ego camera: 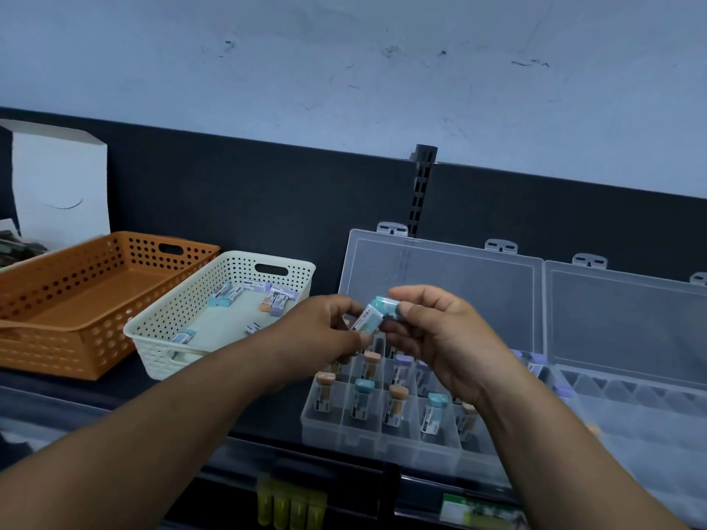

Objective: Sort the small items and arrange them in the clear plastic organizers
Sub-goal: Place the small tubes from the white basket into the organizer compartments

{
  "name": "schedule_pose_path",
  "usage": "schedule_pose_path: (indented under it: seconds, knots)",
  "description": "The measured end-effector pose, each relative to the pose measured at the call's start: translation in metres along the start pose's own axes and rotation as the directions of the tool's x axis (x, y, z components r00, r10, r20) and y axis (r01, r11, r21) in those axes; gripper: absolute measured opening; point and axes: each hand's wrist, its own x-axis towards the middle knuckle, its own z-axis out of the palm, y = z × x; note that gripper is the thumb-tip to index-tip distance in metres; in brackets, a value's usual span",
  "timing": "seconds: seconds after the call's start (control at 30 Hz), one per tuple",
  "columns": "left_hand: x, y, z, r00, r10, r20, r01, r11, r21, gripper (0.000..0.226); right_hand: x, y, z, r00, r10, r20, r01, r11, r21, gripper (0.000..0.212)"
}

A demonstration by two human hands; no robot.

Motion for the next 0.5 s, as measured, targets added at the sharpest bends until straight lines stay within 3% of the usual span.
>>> schedule_pose_path:
  seconds: [0.17,0.4,0.5]
  knots:
    - [0.0,0.002,-0.002,1.0,-0.014,-0.013,0.013,0.997,-0.08,0.014,0.003,0.001,-0.004,0.998,-0.034,-0.045,0.032,0.998,-0.052,0.016]
    - [0.004,0.006,-0.01,0.989,0.017,-0.146,-0.023,0.999,-0.041,0.008,0.007,-0.001,-0.01,0.987,-0.146,-0.063,0.11,0.912,-0.396,0.01]
    - [0.007,0.007,-0.015,0.989,0.045,-0.141,-0.046,0.999,-0.005,0.006,0.008,-0.001,-0.011,0.985,-0.165,-0.056,0.118,0.87,-0.479,0.01]
